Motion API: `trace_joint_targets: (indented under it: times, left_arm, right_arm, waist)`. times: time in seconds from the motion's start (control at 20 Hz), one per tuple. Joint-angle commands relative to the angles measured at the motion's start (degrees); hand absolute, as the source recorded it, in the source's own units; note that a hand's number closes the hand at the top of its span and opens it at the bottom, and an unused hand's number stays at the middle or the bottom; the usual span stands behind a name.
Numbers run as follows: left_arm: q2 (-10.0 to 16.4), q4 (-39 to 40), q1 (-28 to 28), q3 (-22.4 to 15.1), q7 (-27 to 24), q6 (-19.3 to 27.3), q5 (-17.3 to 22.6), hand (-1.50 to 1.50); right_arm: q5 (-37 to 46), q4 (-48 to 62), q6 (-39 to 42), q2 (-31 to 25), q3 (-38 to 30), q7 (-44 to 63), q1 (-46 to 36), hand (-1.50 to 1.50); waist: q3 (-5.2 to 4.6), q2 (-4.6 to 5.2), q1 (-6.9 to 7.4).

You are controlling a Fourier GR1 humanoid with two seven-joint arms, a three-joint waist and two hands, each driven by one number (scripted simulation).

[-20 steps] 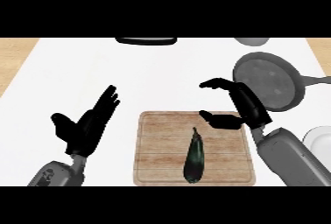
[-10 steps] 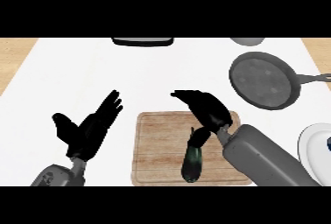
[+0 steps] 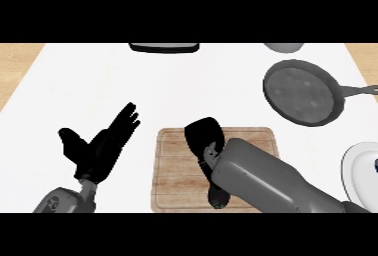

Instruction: Pick the eggplant from the cutting board and place it in the pan

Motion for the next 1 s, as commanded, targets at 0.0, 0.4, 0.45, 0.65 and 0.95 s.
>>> trace_joint_targets:
  times: [0.0, 0.4, 0.45, 0.65, 0.95]
  left_arm:
    - [0.27, -0.23, 1.66, 0.32, -0.22, -0.81, 0.38, 0.0]
    - [-1.25, 0.34, 0.9, -0.08, 0.19, -0.64, -0.85, 0.0]
    - [-0.87, 2.13, -1.91, 1.55, 0.6, -1.24, -0.62, 0.0]
    - [-1.82, 0.6, 1.67, 0.71, -1.58, -1.12, -1.67, 0.0]
    - [-1.35, 0.34, 3.22, 1.31, -0.96, -1.62, -1.85, 0.0]
  right_arm:
    - [-4.29, 4.38, 11.74, 7.37, 1.48, 12.14, -1.11, -1.5]
    - [-15.46, 5.72, 12.47, 9.25, 2.61, 23.62, -4.41, -1.5]
    - [-14.29, 7.36, 9.67, 9.26, 5.55, 21.44, -2.82, -1.5]
    - [-14.23, 7.18, 7.77, 9.29, 7.4, 23.87, -3.82, -1.5]
    - [-9.91, 7.89, 9.02, 9.21, 10.84, 23.31, -3.69, -1.5]
  waist:
    - [0.11, 0.0, -0.66]
    - [0.18, -0.16, -0.75]
    - [0.21, 0.16, -0.8]
    - [0.22, 0.08, -0.86]
    - [0.24, -0.05, -1.73]
